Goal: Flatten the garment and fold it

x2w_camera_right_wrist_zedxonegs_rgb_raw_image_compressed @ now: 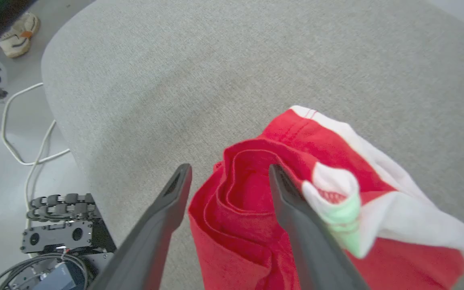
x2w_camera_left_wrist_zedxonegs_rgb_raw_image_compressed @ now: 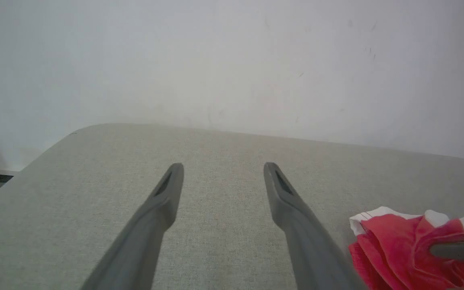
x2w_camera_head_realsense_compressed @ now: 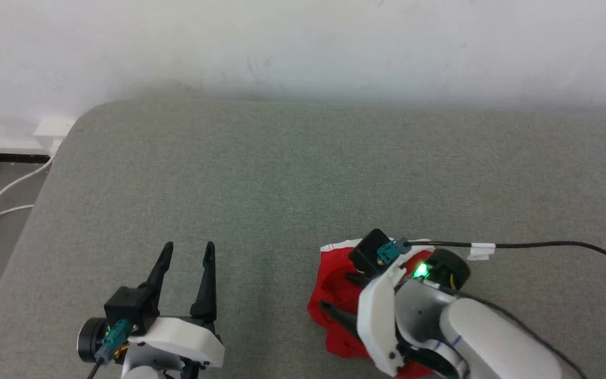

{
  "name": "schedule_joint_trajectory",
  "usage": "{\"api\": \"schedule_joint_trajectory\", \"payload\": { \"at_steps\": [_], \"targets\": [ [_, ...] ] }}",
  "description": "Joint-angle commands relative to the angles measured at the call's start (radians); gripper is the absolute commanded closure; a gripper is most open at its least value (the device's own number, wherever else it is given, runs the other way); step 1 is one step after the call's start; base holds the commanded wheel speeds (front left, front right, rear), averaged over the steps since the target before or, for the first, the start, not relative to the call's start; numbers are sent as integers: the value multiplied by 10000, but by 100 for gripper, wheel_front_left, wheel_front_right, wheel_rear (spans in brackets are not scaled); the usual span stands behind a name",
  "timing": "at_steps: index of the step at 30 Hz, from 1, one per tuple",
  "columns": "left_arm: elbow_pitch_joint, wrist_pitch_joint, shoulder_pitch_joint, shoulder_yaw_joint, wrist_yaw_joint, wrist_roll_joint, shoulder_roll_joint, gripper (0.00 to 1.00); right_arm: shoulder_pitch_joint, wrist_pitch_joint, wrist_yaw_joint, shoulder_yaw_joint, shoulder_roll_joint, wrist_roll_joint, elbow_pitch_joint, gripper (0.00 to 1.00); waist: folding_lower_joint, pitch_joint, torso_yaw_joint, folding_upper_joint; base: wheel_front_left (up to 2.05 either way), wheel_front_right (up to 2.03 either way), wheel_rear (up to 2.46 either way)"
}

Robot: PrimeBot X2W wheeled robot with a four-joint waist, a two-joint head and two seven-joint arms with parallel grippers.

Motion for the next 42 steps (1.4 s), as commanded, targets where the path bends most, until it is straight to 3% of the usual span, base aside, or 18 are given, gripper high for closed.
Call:
{"api": "schedule_joint_trajectory", "payload": {
  "at_steps": [1,6,10,19,27,33,42],
  "targets": [
    [9,-47,-153,43,18,146,-16,0,-293,-167,19,306,-427,-193,-363,0,-1,-71,-65,0,0,0,0],
    [19,-47,-23,96,61,115,-29,0,-355,-901,19,768,-1776,-636,-1705,0,-1,-244,-201,0,0,0,0],
    [-22,-47,89,195,133,74,-48,0,423,-1873,19,-427,-2075,-920,-2615,0,-1,-350,-400,0,0,0,0],
    [-89,-47,199,333,163,-14,-161,0,2934,-3722,19,-5282,-740,-1735,-3515,0,-1,-473,-856,0,0,0,0],
    [-197,-47,236,536,240,-44,-226,0,4247,-4418,19,-8797,400,-2036,-4221,0,-1,-421,-1024,0,0,0,0],
    [-255,-47,301,731,274,-63,-260,0,4597,-3042,19,-10359,815,189,-3279,0,-1,-432,-989,0,0,0,0],
    [-286,-47,328,836,223,29,-353,0,4083,2183,19,-11341,1257,2810,-442,0,-1,-435,-745,0,0,0,0]
  ]
}}
